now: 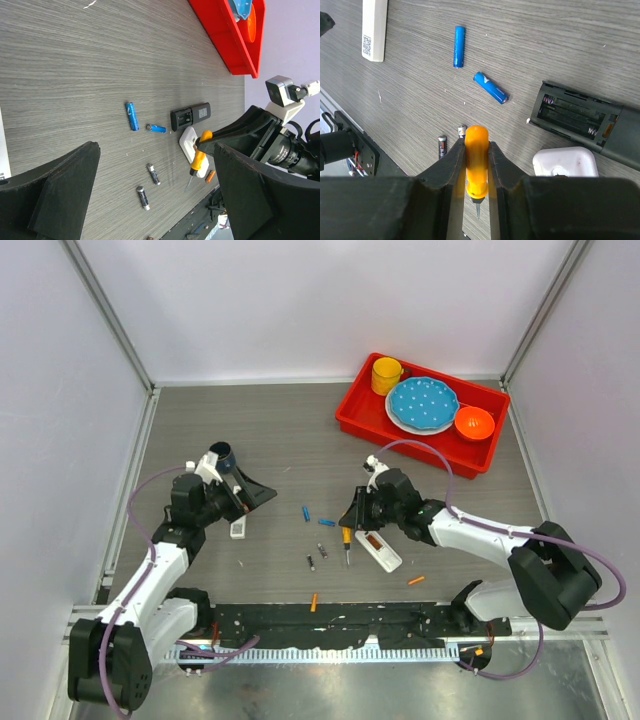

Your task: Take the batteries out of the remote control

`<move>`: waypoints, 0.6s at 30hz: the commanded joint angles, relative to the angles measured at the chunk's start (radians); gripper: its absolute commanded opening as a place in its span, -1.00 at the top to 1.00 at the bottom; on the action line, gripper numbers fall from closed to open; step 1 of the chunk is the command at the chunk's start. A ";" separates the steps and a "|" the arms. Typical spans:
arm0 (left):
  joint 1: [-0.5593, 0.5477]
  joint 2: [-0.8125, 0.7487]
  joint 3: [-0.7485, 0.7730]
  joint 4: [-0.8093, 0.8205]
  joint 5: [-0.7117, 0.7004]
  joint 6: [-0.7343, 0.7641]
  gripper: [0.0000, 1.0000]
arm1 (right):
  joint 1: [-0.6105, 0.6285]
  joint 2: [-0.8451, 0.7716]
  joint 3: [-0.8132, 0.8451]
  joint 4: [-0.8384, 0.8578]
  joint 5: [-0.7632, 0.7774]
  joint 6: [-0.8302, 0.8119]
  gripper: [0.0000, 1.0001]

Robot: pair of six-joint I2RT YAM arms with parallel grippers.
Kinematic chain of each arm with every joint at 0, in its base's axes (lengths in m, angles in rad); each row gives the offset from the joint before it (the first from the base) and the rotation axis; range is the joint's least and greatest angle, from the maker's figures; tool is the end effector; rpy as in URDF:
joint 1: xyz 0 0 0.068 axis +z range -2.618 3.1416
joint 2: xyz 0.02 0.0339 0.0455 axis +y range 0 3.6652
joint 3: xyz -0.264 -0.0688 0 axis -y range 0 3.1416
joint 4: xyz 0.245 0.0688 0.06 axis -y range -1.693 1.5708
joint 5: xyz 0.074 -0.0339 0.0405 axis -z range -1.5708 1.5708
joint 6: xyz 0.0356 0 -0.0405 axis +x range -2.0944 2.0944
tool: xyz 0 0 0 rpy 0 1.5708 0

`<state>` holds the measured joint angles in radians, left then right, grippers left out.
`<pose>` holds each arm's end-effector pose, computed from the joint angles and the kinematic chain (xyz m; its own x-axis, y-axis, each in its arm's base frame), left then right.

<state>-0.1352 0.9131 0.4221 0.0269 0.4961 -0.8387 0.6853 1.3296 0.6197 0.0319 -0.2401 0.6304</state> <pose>0.1931 -0.0434 0.2127 -0.6983 -0.5651 -0.4393 0.0313 0.5890 -0.8075 0.2009 0.1752 0.1876 -0.8392 0.0535 -0.5412 -0.3262 0.7468 0.5796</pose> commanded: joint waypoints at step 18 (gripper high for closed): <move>0.005 -0.039 0.007 -0.019 -0.011 -0.017 -0.99 | 0.011 0.014 0.023 0.053 -0.013 0.006 0.89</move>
<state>-0.1352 0.8707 0.4000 0.0196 0.4900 -0.8524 0.6880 1.3464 0.6209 0.0414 -0.2470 0.6338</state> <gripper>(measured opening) 0.996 0.244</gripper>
